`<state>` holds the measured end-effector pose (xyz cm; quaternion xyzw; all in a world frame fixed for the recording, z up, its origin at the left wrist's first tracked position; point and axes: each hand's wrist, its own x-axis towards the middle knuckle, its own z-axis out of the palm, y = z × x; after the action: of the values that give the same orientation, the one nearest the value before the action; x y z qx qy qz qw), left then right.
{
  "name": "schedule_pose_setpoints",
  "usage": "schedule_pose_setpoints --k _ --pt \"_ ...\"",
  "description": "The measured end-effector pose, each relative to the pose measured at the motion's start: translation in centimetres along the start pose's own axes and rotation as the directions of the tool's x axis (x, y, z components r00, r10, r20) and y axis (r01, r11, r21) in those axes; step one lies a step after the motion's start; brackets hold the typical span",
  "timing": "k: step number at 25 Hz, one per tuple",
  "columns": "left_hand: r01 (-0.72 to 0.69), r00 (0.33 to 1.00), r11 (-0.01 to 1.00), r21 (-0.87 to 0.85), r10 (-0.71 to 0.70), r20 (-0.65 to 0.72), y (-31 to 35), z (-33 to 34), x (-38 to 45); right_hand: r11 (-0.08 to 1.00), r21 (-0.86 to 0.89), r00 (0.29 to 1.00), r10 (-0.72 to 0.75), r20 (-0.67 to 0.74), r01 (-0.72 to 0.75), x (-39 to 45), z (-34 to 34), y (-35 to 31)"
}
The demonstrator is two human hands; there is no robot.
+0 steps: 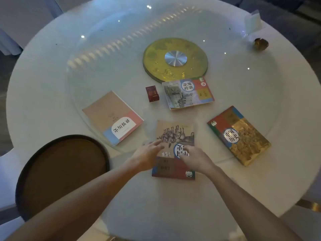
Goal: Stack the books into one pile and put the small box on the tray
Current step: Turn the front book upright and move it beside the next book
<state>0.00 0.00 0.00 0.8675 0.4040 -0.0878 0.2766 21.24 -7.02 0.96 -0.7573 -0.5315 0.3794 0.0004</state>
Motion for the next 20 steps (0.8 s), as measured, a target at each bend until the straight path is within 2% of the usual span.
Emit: schedule_pose_setpoints --k 4,6,12,17,19,20 --pt "-0.046 0.991 0.974 0.223 0.016 0.135 -0.2 3.0 -0.6 0.998 0.022 0.998 0.057 0.021 -0.057 -1.3 2.9 1.6" --pt "-0.069 0.986 0.961 0.269 0.025 0.166 -0.2 3.9 -0.5 0.996 0.033 0.996 0.079 0.029 -0.08 -1.5 4.2 2.3" --pt "-0.145 0.989 0.917 0.372 0.122 0.084 -1.2 6.0 -0.7 0.97 0.187 0.988 0.153 0.032 -0.156 -2.1 7.8 3.8" --pt "-0.227 0.974 0.913 0.339 0.208 0.092 -1.3 6.9 -0.1 0.946 0.279 0.984 0.137 0.116 -0.165 -2.9 9.1 4.3" --pt "-0.247 0.969 0.914 0.323 0.239 0.065 -0.7 7.4 -0.3 0.877 0.422 0.972 0.189 0.142 -0.232 -3.4 9.4 4.4" --pt "-0.251 0.967 0.916 0.313 0.25 0.044 -0.3 7.5 -0.4 0.807 0.514 0.957 0.241 0.161 -0.29 -3.6 9.3 4.3"
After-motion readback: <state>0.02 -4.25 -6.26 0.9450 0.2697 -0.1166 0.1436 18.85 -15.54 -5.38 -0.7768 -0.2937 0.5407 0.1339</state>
